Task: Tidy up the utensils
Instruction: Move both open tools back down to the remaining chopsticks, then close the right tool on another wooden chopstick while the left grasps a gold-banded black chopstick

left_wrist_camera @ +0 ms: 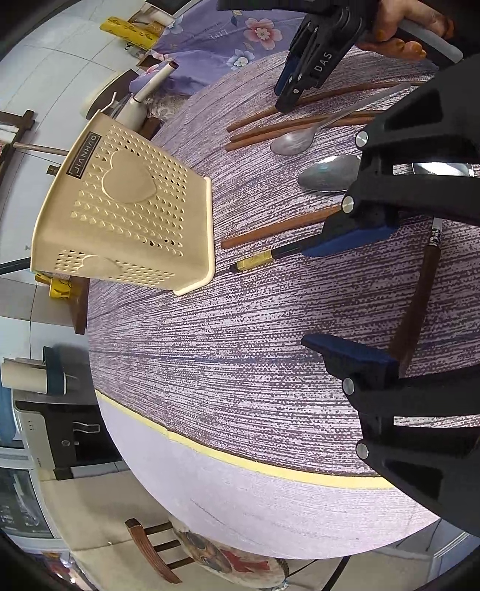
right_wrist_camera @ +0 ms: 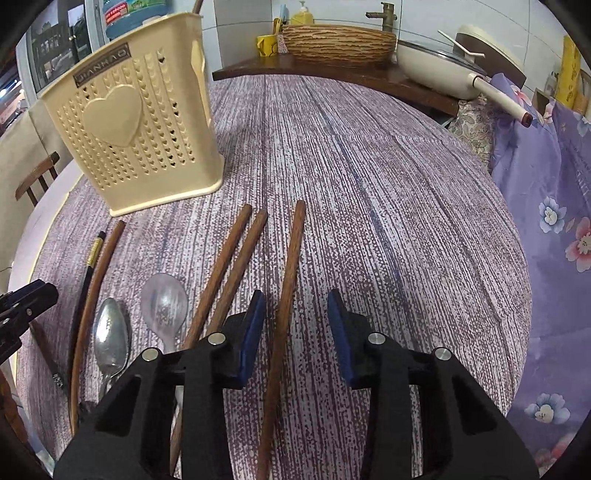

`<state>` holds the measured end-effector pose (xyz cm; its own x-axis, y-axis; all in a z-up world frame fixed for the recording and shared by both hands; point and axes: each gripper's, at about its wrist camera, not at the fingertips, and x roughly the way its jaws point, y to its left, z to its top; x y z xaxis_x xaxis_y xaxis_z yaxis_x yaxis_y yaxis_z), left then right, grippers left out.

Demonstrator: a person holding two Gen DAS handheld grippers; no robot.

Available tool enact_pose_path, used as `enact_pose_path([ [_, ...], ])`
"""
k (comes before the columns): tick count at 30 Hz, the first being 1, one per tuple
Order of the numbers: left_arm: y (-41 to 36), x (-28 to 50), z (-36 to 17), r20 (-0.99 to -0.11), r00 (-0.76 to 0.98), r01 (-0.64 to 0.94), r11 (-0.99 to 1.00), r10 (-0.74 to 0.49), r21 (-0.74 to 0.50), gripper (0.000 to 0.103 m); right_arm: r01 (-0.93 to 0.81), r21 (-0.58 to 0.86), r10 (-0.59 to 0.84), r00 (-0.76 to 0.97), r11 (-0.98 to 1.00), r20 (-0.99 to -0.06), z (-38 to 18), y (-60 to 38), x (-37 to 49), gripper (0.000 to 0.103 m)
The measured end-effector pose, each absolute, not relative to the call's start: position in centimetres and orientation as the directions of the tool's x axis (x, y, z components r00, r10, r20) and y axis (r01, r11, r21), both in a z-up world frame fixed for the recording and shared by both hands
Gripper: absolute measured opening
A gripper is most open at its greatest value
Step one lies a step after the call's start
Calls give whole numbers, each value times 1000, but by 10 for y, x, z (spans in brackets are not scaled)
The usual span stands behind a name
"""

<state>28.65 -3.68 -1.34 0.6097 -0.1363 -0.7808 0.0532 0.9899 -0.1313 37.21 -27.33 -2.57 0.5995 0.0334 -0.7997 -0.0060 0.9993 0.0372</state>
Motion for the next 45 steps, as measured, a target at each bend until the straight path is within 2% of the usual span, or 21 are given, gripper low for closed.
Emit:
enact_pose_path([
  [10,-53,301,-13,-790,599,69,991,-134,-116,40,9,27,16,597,1000,-802,-26,-275,387,31],
  [16,-63,315,-19,-810,578,68,995,-98,-72,30,8,25,16,597,1000,-802,-26,-275,388,31],
  [26,-70,324,-22,-820,566,55,997,-79,-58,24,21,28,10,595,999,-804,-27,-274,399,30],
  [29,-72,325,-21,-823,564,47,998,-69,-51,20,25,23,3,593,999,-805,-26,-273,404,27],
  [34,-77,326,-22,-823,564,35,998,-60,-49,11,17,16,3,589,1000,-808,-26,-265,410,14],
  [37,-76,327,-22,-824,564,28,998,-61,-55,11,18,21,7,586,1000,-810,-25,-264,413,10],
  [45,-72,329,-22,-823,562,4,995,-81,-95,9,25,44,21,583,999,-812,-24,-267,414,8],
])
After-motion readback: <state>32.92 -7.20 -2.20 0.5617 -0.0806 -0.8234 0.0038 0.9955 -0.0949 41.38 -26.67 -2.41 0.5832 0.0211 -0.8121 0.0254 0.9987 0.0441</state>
